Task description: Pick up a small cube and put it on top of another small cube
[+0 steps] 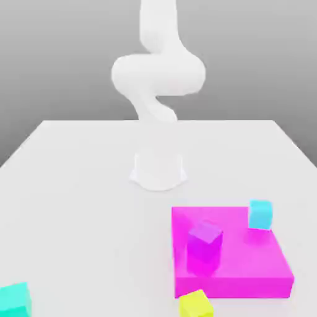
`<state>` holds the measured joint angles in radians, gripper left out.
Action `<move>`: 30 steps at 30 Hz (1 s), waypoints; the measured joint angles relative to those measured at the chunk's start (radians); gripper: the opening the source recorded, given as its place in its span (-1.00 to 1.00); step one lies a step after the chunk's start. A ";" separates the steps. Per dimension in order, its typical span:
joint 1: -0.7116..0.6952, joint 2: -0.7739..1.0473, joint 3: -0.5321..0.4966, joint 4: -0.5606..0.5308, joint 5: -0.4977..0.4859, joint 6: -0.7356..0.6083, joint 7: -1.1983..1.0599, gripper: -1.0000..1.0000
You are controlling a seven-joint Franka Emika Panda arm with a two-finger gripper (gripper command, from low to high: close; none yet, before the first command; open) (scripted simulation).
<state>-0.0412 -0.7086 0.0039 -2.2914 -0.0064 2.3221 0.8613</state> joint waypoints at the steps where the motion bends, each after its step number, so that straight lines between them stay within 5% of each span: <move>1: -0.017 0.039 0.001 0.004 -0.003 0.010 0.027 0.00; 18: -0.232 0.659 -0.049 0.062 -0.035 0.159 0.434 0.00; 30: -0.336 1.095 -0.110 0.104 0.079 0.268 0.620 0.00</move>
<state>-0.3768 0.3864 -0.1057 -2.1879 0.0724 2.5902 1.4812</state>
